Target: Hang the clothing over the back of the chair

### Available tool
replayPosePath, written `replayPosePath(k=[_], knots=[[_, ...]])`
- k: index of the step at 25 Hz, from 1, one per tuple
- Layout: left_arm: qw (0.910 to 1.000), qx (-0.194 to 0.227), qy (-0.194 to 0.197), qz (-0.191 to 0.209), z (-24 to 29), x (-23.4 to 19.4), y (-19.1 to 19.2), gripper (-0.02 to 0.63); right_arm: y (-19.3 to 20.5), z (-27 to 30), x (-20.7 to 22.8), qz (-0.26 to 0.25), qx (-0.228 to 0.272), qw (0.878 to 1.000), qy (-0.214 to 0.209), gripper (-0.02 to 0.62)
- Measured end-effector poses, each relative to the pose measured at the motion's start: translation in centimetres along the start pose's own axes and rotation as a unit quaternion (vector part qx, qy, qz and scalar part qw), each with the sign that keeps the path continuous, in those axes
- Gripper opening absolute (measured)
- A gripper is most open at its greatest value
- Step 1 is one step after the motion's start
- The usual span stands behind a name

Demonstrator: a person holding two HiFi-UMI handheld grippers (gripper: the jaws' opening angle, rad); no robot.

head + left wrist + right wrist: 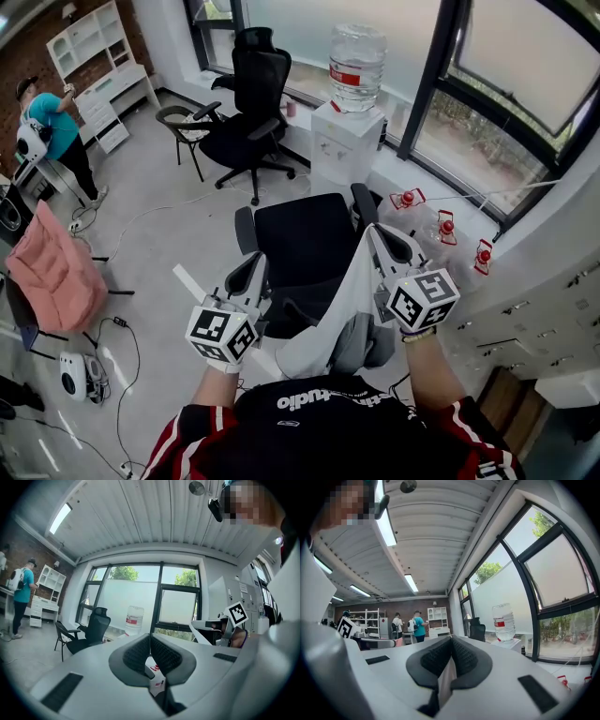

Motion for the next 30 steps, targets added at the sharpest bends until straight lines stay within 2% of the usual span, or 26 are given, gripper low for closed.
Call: replayPosePath(k=[9, 22, 25, 30], knots=[[1.0000, -0.002, -0.004, -0.005, 0.3, -3.1, -0.2, 0.026, -1.4, 6.7, -0.6, -0.022, 0.014, 1.000, 0.001, 0.015], [0.9999, -0.010, 0.008, -0.004, 2.7, -4.2, -0.3, 0.026, -3.8, 15.1, 2.5, -0.050, 0.042, 0.998, 0.020, 0.015], [0.9998, -0.013, 0.011, -0.008, 3.0, -4.2, -0.1, 0.026, -4.7, 16.6, 3.2, -0.059, 0.059, 0.996, 0.030, 0.015], [0.9998, -0.015, 0.011, -0.010, 2.9, -4.3, 0.0, 0.026, -7.1, 17.9, 4.1, -0.080, 0.117, 0.989, 0.046, 0.014]])
Point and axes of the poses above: the fingertips, and each gripper's own axes: z forward along the fingers, x to its right, y out of its underside, the point moved 2 cm from there along -z, backward along the fingers, and after that the axes turned 14 degrees about y, right-handed, at the moved point
